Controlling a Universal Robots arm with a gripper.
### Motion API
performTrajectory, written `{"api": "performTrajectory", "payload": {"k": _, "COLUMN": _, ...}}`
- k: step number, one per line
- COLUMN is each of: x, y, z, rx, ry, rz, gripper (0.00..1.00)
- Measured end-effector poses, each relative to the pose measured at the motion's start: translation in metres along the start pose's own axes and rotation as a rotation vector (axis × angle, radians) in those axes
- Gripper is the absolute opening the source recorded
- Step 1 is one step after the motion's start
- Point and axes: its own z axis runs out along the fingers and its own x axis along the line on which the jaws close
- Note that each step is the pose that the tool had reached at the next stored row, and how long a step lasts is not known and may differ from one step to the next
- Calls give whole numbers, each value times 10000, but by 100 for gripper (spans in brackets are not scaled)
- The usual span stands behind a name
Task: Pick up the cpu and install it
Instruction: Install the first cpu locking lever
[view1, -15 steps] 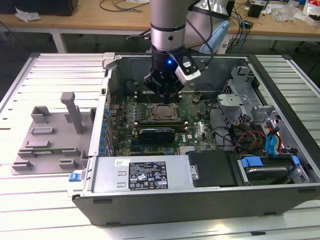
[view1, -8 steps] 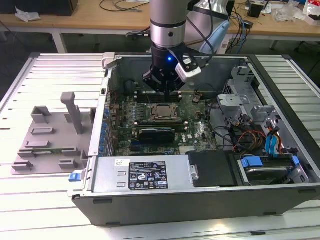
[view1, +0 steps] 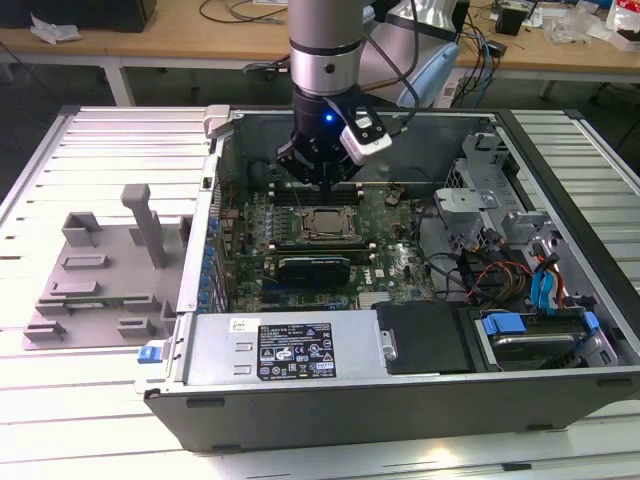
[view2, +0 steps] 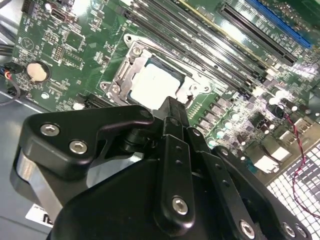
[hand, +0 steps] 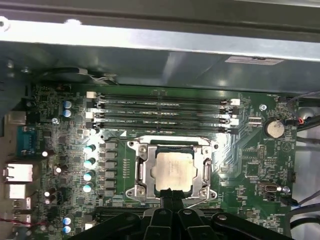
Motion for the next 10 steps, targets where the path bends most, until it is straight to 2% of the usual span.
{"api": "performTrajectory", "payload": {"k": 1, "x": 34, "y": 1, "z": -2, "rx": 0, "ry": 1, "rz": -2, "gripper": 11}}
{"api": "performTrajectory", "payload": {"k": 4, "x": 193, "y": 5, "z": -12, "rx": 1, "ry": 0, "rz": -1, "gripper": 11}}
{"api": "performTrajectory", "payload": {"k": 6, "x": 259, "y": 8, "z": -16, "rx": -1, "ry": -1, "rz": 0, "gripper": 11}}
{"api": "performTrajectory", "payload": {"k": 8, "x": 260, "y": 7, "z": -21, "rx": 2, "ry": 2, "rz": -2, "gripper": 11}}
{"api": "performTrajectory", "payload": {"k": 10, "x": 258, "y": 6, "z": -63, "rx": 1, "ry": 1, "rz": -1, "gripper": 11}}
